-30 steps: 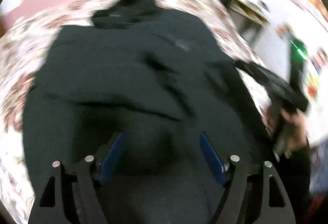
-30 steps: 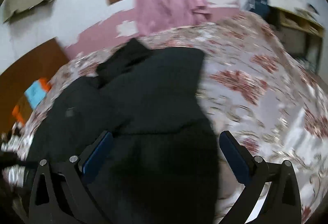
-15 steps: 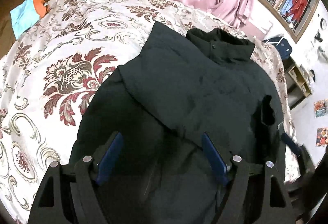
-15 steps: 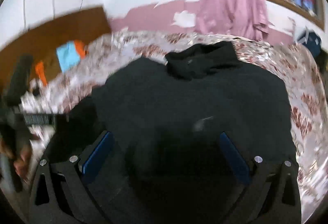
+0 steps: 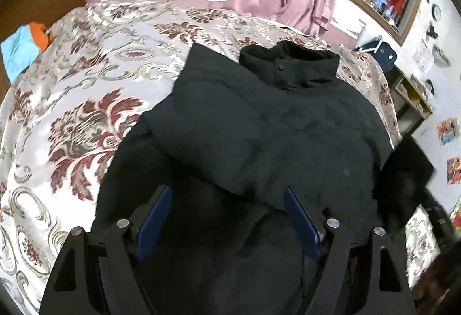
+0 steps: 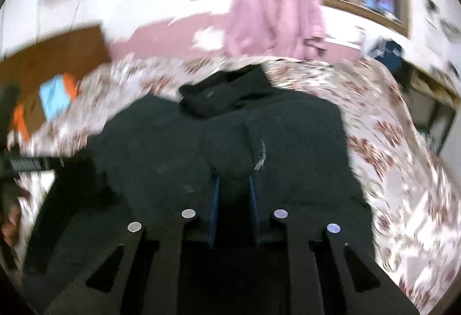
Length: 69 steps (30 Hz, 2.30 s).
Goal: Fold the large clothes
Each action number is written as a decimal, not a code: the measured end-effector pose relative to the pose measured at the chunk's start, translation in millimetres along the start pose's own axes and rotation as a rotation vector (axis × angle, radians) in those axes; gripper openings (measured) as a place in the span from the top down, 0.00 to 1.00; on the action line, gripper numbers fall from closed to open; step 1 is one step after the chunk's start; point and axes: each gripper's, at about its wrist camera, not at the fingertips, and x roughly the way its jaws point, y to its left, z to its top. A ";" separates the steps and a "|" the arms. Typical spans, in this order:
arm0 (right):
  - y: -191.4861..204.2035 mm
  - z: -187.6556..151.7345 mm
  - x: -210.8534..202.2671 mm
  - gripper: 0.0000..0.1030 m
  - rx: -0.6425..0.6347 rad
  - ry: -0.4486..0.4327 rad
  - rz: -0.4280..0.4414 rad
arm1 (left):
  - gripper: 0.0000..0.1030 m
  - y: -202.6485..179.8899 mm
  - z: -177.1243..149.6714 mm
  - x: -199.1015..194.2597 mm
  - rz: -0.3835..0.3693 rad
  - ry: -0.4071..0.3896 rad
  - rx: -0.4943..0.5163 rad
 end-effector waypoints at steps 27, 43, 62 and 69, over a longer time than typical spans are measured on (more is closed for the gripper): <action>-61.5 20.5 47.7 0.97 0.090 -0.145 0.031 | 0.24 -45.4 17.9 48.4 0.030 0.024 0.025; -97.8 6.5 98.9 0.42 0.239 -0.119 -0.093 | 0.17 -65.0 28.3 62.5 -0.002 -0.060 -0.004; -58.2 -5.6 174.7 0.41 0.063 0.098 -0.001 | 0.00 -100.0 31.3 151.7 0.035 0.070 0.131; -46.6 -10.1 176.4 0.40 0.009 0.112 -0.055 | 0.00 -102.1 35.7 161.6 0.055 0.131 0.147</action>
